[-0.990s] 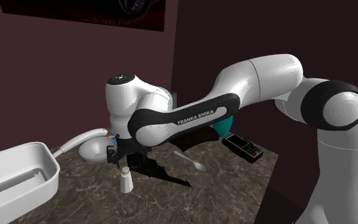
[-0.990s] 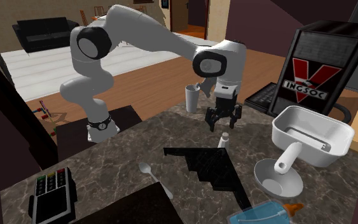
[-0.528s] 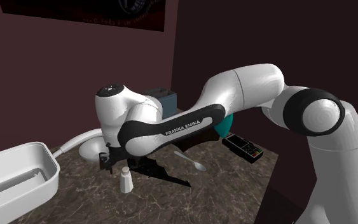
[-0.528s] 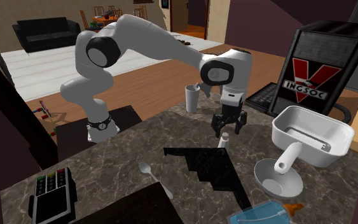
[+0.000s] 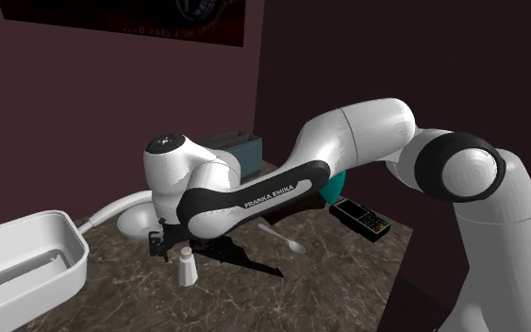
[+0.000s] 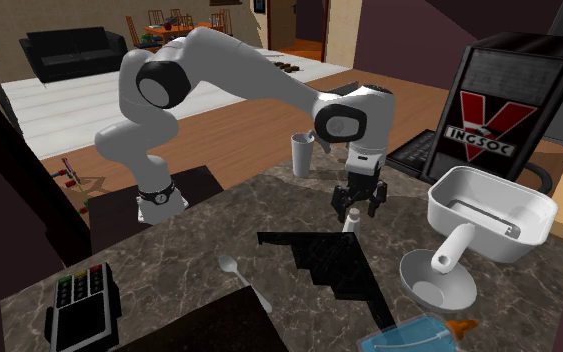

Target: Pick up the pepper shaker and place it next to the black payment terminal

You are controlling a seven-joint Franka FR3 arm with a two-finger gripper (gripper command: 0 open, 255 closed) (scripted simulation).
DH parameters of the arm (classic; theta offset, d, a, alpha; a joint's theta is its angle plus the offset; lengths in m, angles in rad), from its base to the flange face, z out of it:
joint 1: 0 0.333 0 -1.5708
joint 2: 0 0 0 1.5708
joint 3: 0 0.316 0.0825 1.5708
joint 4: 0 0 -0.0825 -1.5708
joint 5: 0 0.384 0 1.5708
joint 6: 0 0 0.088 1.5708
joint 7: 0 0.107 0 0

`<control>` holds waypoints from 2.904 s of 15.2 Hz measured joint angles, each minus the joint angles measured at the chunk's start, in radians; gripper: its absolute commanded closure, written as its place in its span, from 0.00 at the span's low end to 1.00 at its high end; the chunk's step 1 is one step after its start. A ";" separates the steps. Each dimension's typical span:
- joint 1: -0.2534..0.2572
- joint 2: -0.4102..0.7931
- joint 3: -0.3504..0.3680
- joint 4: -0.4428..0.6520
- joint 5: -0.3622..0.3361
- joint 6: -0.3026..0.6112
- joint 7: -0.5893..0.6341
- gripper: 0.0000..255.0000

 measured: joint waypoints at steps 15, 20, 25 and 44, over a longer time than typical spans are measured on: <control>0.000 -0.010 0.004 0.015 0.007 -0.023 -0.007 1.00; -0.001 -0.031 0.011 0.046 0.022 -0.071 -0.023 1.00; 0.003 -0.045 0.018 0.098 0.034 -0.133 -0.040 1.00; 0.041 -0.050 0.027 0.343 0.052 -0.371 -0.098 1.00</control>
